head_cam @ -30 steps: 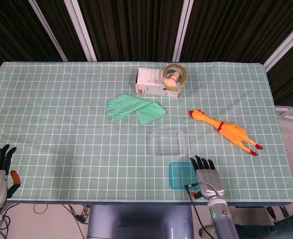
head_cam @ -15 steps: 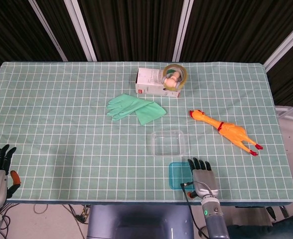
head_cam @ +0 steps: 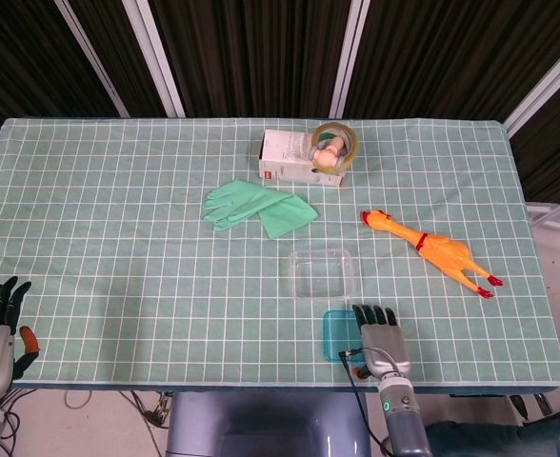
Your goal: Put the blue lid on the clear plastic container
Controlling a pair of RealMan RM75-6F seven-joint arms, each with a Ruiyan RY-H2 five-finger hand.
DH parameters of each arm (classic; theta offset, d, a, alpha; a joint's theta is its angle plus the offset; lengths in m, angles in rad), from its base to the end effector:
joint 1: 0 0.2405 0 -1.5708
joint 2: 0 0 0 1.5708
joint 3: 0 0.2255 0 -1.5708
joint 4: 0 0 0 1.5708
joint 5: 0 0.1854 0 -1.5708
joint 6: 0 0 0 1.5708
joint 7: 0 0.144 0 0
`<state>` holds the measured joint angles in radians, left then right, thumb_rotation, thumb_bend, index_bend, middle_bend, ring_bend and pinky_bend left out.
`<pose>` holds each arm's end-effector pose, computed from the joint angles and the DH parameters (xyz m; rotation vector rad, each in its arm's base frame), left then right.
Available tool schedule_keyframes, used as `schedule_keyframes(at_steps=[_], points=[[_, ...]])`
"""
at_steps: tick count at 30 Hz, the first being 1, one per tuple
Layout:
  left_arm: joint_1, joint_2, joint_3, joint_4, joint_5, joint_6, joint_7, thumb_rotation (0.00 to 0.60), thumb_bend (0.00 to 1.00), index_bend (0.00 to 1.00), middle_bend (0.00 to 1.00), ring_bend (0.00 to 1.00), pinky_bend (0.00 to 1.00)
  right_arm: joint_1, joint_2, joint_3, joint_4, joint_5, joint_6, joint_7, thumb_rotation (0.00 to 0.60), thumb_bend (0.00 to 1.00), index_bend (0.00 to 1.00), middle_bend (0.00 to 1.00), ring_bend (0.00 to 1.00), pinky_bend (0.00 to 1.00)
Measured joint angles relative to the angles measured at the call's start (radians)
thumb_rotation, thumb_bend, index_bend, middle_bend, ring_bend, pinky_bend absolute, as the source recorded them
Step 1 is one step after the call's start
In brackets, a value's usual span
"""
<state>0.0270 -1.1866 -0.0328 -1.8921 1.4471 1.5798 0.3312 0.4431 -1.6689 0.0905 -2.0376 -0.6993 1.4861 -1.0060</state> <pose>-0.2405 0.1423 0.1468 -1.2510 -0.9693 -0.8263 -0.1436 -0.1926 0.0020 1.6077 -1.2511 0.4768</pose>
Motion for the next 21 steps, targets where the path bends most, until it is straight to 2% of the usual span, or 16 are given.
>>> schedule_keyframes(at_steps=[21], points=[[0.0,0.001,-0.001,0.0,-0.003,0.002,0.0,0.6,0.76,0.1,0.0,0.0,0.0,0.034,-0.013,-0.01,0.032,0.005,-0.023,0.014,0.6,0.17,0.0,0.18,0.0,0.0]])
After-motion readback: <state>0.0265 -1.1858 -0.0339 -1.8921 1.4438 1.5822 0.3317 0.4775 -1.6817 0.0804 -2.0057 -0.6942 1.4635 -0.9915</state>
